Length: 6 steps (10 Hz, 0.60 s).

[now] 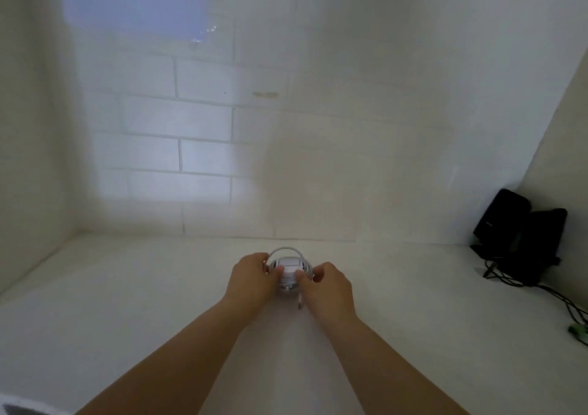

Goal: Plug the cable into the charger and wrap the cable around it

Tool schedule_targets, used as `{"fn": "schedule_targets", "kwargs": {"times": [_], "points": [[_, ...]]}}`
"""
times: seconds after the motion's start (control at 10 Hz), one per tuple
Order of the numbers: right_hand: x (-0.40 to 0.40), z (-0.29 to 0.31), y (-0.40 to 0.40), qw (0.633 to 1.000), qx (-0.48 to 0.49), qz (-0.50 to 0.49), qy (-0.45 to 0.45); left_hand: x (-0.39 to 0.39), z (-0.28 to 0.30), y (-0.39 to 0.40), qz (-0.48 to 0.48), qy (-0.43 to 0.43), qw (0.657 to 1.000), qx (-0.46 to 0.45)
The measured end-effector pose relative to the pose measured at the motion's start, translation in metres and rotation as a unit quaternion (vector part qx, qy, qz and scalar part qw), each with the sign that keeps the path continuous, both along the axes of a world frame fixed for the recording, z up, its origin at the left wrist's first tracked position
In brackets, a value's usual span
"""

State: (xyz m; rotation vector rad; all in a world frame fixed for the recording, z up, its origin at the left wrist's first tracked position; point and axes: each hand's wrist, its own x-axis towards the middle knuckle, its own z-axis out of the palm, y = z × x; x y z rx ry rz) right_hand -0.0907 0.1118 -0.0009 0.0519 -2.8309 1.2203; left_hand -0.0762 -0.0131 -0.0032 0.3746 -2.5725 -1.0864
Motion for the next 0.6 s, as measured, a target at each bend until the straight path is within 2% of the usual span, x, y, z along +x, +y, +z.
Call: {"fn": "schedule_targets", "kwargs": {"times": [0.1, 0.2, 0.3, 0.4, 0.5, 0.6], "points": [[-0.005, -0.010, -0.002, 0.992, 0.121, -0.002, 0.033, -0.013, -0.009, -0.001, 0.019, -0.081, 0.992, -0.093], [0.001, -0.015, -0.001, 0.975, 0.214, 0.013, 0.058, -0.011, -0.008, 0.002, 0.018, -0.127, 0.974, -0.186], [0.004, -0.014, 0.001, 0.971, 0.228, 0.026, 0.066, -0.008, -0.003, 0.003, 0.000, -0.145, 0.968, -0.204], [0.007, -0.010, 0.006, 0.973, 0.222, 0.056, 0.039, 0.000, -0.002, 0.004, -0.021, -0.164, 0.974, -0.156], [0.016, -0.009, 0.018, 0.975, 0.202, 0.088, 0.039, 0.017, -0.005, 0.007, -0.007, -0.129, 0.980, -0.149], [0.037, -0.007, 0.034, 0.983, 0.132, 0.110, 0.066, 0.038, -0.005, 0.008, -0.014, -0.085, 0.981, -0.175]]}}
